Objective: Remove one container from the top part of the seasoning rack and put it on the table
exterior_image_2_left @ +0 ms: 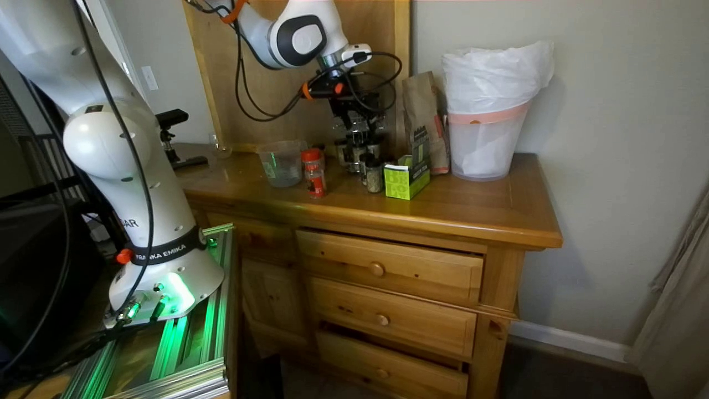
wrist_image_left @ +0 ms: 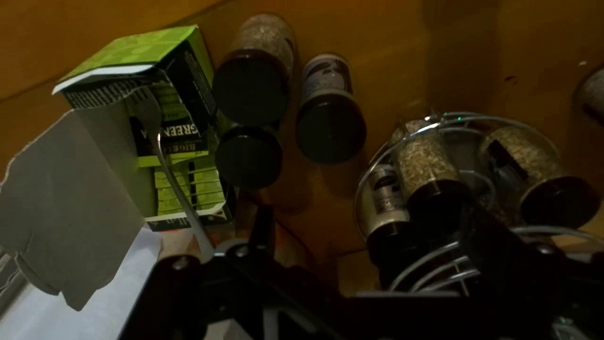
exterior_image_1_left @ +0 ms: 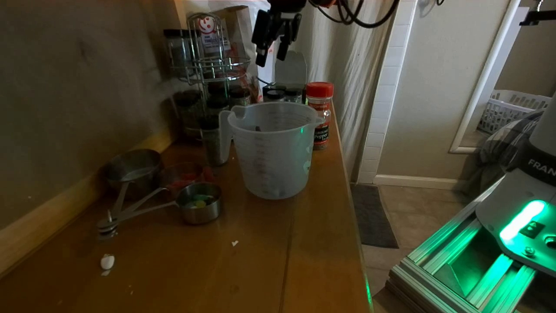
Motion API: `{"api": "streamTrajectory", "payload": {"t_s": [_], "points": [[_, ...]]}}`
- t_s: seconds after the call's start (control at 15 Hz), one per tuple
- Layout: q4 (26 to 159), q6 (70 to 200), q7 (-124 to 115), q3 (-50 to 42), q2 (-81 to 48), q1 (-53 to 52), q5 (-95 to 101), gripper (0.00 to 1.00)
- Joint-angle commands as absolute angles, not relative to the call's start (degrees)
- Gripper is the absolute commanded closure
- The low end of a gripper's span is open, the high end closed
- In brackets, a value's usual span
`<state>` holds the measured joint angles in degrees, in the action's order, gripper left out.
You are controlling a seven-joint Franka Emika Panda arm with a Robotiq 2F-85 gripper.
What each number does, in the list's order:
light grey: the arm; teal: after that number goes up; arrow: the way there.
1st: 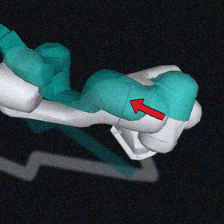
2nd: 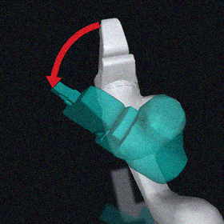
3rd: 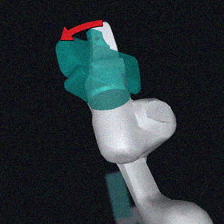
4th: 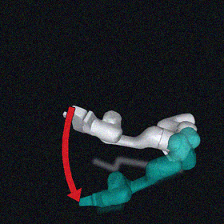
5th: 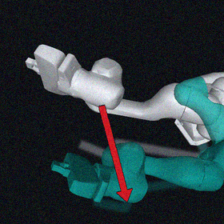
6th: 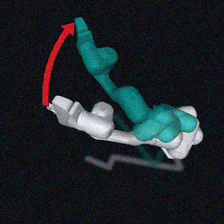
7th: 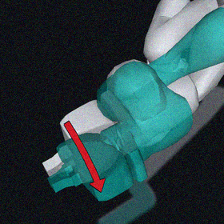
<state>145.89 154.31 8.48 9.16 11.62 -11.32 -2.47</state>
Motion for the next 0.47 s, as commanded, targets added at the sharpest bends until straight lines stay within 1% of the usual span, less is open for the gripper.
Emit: {"api": "streamTrajectory", "payload": {"t_s": [0.0,0.2,0.33,0.4], "points": [[150.0,148.0,18.5,5.6,19.0,-13.8,-5.9,0.00],[154.5,145.1,27.4,1.8,26.8,-14.9,-6.3,0.00],[157.1,145.6,33.7,-2.1,31.5,-16.7,-7.6,0.00],[152.7,146.1,27.5,0.6,24.6,-15.0,-4.6,0.00]]}}
